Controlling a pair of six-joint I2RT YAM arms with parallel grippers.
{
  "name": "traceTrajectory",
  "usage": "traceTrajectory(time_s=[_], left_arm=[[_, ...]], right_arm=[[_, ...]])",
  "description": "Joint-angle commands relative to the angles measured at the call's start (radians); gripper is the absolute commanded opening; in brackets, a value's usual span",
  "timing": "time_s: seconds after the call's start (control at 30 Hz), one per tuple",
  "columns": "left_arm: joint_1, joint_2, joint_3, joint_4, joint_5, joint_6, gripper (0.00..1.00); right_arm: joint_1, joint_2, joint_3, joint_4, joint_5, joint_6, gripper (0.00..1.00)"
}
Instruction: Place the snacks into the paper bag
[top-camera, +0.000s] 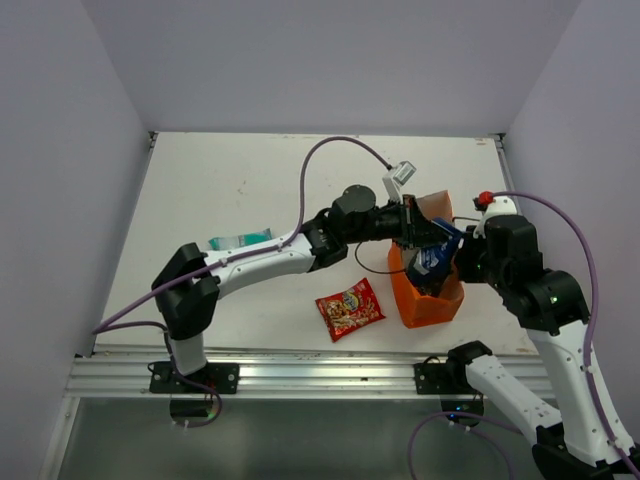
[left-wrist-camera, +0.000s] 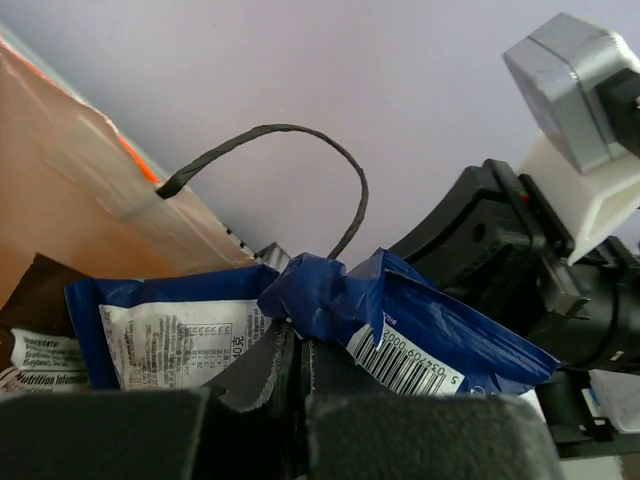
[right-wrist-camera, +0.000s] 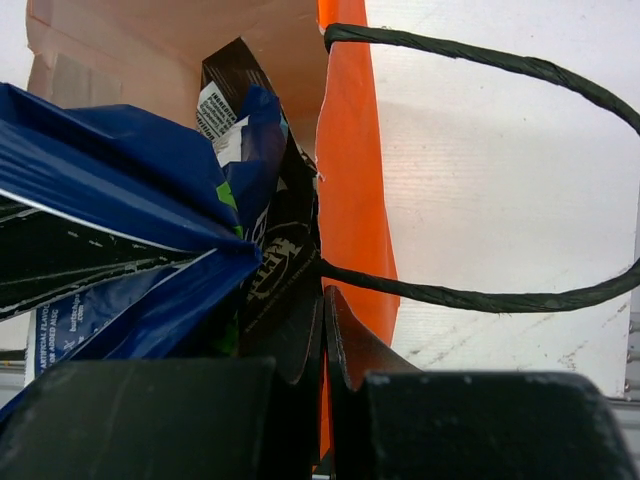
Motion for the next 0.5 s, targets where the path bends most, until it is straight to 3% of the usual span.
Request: traceTrajectory(time_s=[0.0, 0.07, 0.1, 0.2, 0.23, 0.3, 0.47], left_arm=[[-0.006, -0.07, 0.001, -0.1, -0.068, 0.087, 0.0], [-0.006, -0.064, 0.007, -0.133, -0.077, 0.105, 0.0], [-0.006, -0.062, 0.024, -0.144, -0.077, 0.111, 0.31], [-0.007, -0.068, 0.08, -0.167, -0.092, 0.153, 0.74], [-0.009, -0.071, 0.102, -0.199, -0.12, 0.182, 0.84], [-0.009, -0.087, 0.183, -0.244, -0.155, 0.219, 0.94], [-0.004, -0.211, 0.276, -0.376, -0.354, 0.36, 0.99]], right_arm=[[0.001, 0.007, 0.002, 0.007, -0.011, -0.002, 0.0], [0.001, 0.007, 0.002, 0.007, -0.013, -0.002, 0.0], [0.001, 0.006, 0.002, 0.006, -0.013, -0.002, 0.0], [0.001, 0.003, 0.0, 0.006, -0.013, -0.001, 0.0], [0.001, 0.001, 0.0, 0.004, -0.013, -0.001, 0.0], [0.001, 0.003, 0.0, 0.004, -0.013, -0.001, 0.0], [0.001, 0.004, 0.002, 0.003, -0.017, -0.002, 0.0]])
